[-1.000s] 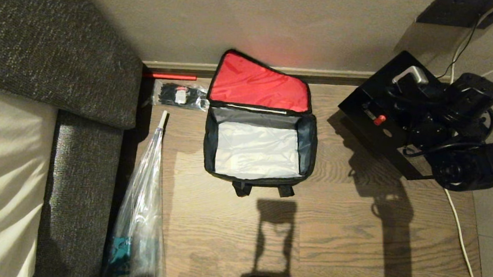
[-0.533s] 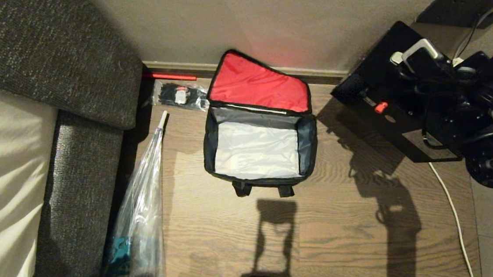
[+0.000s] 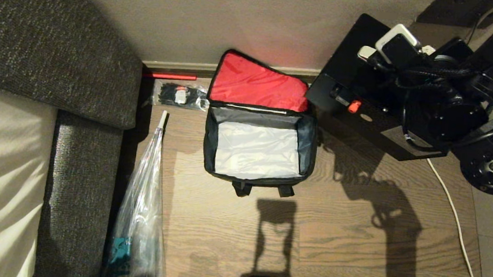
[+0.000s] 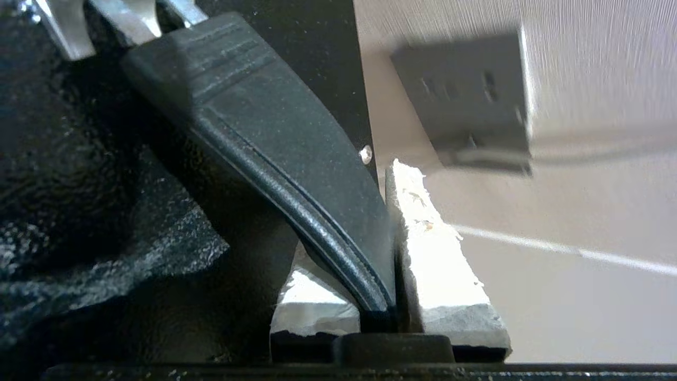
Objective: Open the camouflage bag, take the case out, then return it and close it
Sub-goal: Place the black box back
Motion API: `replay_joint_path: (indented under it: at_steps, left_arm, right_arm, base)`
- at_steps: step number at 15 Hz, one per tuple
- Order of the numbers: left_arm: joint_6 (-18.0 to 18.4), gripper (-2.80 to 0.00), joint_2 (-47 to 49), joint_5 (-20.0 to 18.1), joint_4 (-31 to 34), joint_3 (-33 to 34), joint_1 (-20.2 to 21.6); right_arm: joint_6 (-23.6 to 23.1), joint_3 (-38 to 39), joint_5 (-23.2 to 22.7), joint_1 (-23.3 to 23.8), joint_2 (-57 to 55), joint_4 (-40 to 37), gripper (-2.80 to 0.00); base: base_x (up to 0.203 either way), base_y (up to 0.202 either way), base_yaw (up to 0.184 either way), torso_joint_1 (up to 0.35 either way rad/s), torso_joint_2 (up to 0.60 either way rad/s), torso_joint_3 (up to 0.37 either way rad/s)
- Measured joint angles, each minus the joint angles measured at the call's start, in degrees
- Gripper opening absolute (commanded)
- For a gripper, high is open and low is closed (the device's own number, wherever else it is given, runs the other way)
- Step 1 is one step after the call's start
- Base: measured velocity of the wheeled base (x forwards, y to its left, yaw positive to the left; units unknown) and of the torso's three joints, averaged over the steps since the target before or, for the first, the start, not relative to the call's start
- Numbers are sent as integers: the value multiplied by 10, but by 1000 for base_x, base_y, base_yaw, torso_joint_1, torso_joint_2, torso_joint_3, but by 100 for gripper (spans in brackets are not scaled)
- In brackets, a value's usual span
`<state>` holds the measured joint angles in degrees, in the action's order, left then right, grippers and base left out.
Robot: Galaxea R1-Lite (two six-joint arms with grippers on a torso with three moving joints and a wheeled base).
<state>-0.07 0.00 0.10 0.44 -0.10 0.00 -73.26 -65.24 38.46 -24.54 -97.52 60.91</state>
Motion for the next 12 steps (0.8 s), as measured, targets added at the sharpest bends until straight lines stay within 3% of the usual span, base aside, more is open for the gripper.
replay_joint_path:
  at_steps: [7, 12]
  left_arm:
    - [0, -280, 0, 0, 0, 0, 0]
    - [0, -280, 0, 0, 0, 0, 0]
  right_arm:
    - [-1, -14, -19, -99, -10, -2, -280]
    - [16, -25, -116, -126, -25, -41, -280]
  base:
    - [0, 0, 0, 0, 0, 0]
    - [0, 0, 0, 0, 0, 0]
